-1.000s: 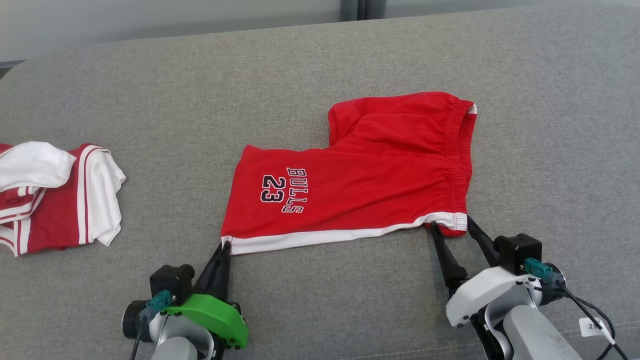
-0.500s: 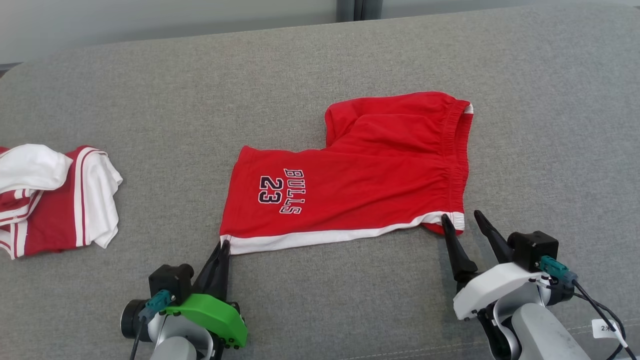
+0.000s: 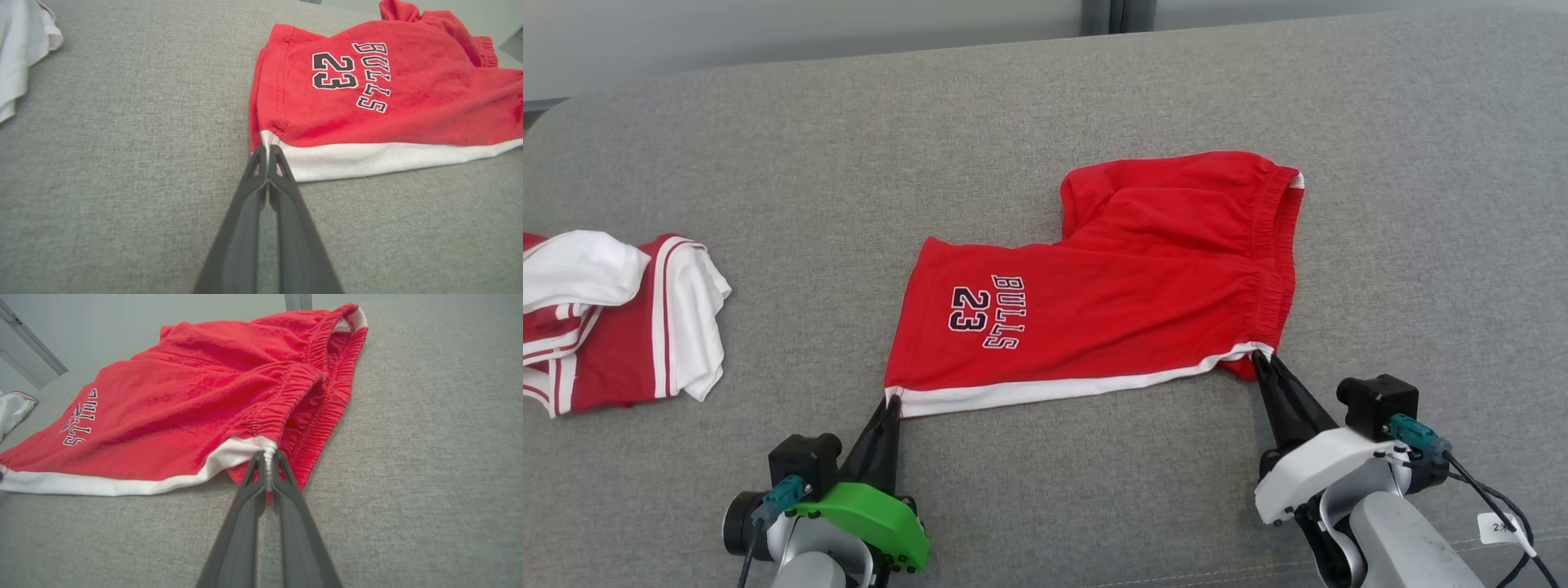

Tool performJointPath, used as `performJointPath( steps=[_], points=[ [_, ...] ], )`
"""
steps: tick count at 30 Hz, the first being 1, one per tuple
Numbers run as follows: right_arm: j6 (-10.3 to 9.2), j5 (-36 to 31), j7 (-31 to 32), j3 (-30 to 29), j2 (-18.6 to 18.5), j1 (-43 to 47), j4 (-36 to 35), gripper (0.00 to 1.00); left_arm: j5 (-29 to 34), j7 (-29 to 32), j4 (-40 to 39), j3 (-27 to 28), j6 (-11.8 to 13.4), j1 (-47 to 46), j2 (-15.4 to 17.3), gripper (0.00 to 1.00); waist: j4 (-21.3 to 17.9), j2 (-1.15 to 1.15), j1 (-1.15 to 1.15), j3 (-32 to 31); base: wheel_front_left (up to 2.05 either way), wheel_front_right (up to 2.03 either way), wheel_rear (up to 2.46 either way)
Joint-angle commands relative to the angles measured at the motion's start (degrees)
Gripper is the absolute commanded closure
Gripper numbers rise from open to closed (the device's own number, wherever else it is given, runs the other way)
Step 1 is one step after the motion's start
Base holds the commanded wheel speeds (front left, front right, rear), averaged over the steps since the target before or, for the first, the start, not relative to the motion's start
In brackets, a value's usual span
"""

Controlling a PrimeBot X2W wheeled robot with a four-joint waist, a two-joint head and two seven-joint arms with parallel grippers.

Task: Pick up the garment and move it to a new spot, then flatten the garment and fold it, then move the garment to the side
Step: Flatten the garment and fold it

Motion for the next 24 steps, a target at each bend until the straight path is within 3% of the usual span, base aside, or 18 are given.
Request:
performJointPath(
  steps=[1,14,24],
  points=[
    [-0.06,0.5,0.0,-0.1,-0.4,0.1,-0.4,1.0,-0.1,0.0,0.2,0.1,-0.1,0.0,0.1,1.0,0.0,0.0,0.0,-0.6,0.0,0.0,0.0],
    [-0.06,1.4,0.0,0.9,-0.2,9.0,2.3,1.0,-1.3,0.0,3.5,0.6,-0.1,7.7,0.1,1.0,-1.1,0.0,0.0,-14.2,0.0,0.0,0.0],
    [-0.06,2.4,0.0,1.4,-0.6,13.7,2.4,1.0,-1.7,0.0,3.2,0.1,-0.1,11.8,0.1,1.0,-0.1,0.0,0.0,-17.3,0.0,0.0,0.0]
  ],
)
